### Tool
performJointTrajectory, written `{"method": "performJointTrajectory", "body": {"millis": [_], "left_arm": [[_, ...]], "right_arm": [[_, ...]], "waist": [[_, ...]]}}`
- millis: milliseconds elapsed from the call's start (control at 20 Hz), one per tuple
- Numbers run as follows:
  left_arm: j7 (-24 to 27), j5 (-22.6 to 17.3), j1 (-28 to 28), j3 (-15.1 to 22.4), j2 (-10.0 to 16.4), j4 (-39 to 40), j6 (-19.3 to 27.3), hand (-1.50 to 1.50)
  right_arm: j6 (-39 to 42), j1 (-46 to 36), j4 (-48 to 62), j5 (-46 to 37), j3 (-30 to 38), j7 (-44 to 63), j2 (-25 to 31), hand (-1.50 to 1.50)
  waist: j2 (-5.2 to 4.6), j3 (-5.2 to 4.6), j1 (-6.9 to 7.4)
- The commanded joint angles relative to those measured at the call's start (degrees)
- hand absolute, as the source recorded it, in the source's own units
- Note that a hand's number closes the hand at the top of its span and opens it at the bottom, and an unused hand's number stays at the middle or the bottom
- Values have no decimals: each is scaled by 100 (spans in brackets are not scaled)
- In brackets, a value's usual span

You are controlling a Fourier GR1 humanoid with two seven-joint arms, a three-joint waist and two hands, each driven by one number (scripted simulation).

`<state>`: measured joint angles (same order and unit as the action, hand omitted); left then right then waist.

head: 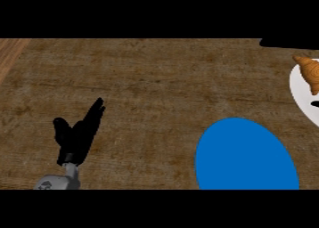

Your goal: Pick the croissant from the plate and place it in the plate

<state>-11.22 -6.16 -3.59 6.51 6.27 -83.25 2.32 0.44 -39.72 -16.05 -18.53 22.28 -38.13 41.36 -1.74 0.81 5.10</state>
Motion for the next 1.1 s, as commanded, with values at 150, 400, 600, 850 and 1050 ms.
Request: {"method": "performJointTrajectory", "body": {"millis": [150, 400, 600, 850, 1050], "left_arm": [[-115, -117, 49, -115, -28, 280, -19, 0], [-299, -79, 69, -34, -33, 23, 19, 0], [-60, -45, 274, -1, -116, 164, 14, 0], [-139, -48, 242, -97, -4, 119, 5, 0], [-99, 47, 266, -48, -168, 148, 190, 0]], "right_arm": [[814, -134, 394, 842, 843, -646, 194, -150], [1533, -83, 727, 1033, 1064, -415, 667, -150], [2496, 115, 843, 999, 998, -442, 937, -150], [3405, 504, 775, 962, 923, -792, 1139, -150], [3887, 840, 602, 876, 785, -977, 1327, -150]], "waist": [[-26, -21, -181], [-20, -15, -163], [-17, -20, -190], [10, -15, -267], [38, -17, -358]]}}
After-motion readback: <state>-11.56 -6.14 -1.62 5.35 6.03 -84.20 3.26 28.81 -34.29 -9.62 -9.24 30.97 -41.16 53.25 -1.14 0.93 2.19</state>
